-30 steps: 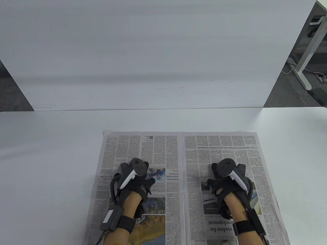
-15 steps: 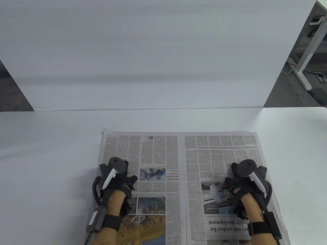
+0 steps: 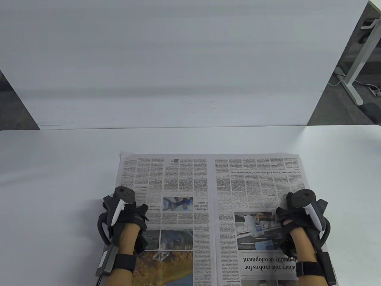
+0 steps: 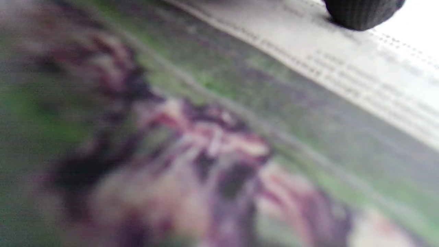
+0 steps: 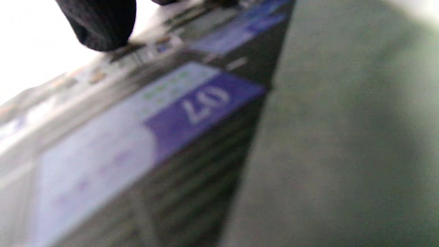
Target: Unfold folded newspaper and lay flat
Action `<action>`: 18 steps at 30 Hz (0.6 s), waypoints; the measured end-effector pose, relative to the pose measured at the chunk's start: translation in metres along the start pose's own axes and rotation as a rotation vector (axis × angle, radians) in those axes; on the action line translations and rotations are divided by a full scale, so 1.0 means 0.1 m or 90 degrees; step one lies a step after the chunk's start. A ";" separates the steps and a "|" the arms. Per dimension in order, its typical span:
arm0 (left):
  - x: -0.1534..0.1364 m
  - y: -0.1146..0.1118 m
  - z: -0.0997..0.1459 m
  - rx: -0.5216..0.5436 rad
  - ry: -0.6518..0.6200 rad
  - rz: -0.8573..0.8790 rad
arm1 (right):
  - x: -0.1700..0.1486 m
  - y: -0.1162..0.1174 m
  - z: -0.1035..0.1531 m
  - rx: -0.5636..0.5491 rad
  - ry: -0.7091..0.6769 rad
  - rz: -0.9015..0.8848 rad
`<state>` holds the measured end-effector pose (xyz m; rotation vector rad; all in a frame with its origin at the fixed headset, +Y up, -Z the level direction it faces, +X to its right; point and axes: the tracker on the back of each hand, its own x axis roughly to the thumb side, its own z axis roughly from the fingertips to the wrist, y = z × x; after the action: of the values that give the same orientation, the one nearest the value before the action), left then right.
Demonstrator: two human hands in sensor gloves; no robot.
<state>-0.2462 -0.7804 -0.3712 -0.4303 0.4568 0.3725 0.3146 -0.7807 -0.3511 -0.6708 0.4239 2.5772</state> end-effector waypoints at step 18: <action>0.75 0.05 0.89 -0.009 -0.202 -0.142 | 0.88 -0.09 0.86 0.074 -0.215 0.061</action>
<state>-0.1552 -0.7150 -0.3379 -0.4216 0.0964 0.2221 0.2170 -0.7098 -0.3262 -0.1714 0.4973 2.6620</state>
